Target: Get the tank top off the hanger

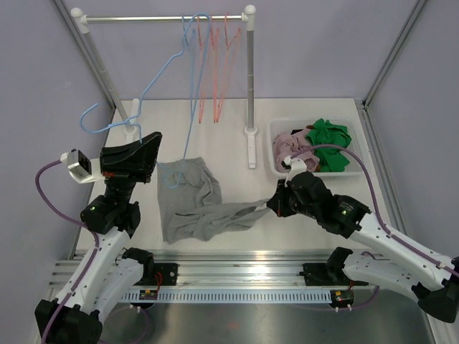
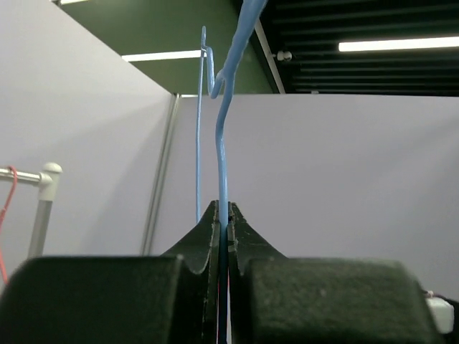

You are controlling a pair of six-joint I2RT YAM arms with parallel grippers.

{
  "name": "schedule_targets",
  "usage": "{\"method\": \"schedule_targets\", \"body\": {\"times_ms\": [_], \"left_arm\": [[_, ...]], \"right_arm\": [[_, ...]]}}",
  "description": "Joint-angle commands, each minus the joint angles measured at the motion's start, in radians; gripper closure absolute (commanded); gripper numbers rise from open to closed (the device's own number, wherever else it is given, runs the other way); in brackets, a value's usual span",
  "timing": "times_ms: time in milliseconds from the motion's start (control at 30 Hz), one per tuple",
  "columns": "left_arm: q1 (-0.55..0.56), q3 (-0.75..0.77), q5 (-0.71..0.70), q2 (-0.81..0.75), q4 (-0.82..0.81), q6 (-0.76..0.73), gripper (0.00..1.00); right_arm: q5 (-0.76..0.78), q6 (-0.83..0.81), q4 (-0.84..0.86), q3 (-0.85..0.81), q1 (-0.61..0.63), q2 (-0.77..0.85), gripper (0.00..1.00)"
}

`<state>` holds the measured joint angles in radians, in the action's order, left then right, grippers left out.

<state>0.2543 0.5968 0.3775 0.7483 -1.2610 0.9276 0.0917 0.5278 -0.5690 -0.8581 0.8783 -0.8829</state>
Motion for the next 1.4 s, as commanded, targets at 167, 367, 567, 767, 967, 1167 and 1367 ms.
{"method": "schedule_targets", "body": {"times_ms": [167,367,567,767,967,1167,1367], "left_arm": [[0.003,0.049,-0.121,-0.246,0.447,-0.275,1.0],[0.003,0.222,-0.5,-0.403,1.326,-0.449,1.0],[0.003,0.314,-0.552,-0.25,1.592,-0.504,1.0],[-0.001,0.391,-0.56,-0.121,1.644,-0.513,1.0],[-0.038,0.613,-0.47,0.135,1.718,-0.601,1.0],[-0.062,0.875,-0.387,0.334,1.723,-0.644,1.0],[-0.069,1.171,-0.397,0.623,1.789,-0.708,1.0]], "right_arm": [[0.01,-0.018,-0.052,-0.032,0.004,0.107,1.0],[-0.121,0.014,0.105,-0.027,0.033,-0.033,1.0],[0.119,-0.002,0.19,-0.198,0.223,-0.355,1.0],[0.227,0.015,0.169,-0.343,0.251,-0.577,0.2],[0.316,0.06,0.175,-0.239,0.249,-0.38,0.0],[0.281,0.057,0.167,-0.118,0.249,-0.173,0.01],[0.286,0.058,0.13,-0.049,0.251,-0.035,0.0]]}}
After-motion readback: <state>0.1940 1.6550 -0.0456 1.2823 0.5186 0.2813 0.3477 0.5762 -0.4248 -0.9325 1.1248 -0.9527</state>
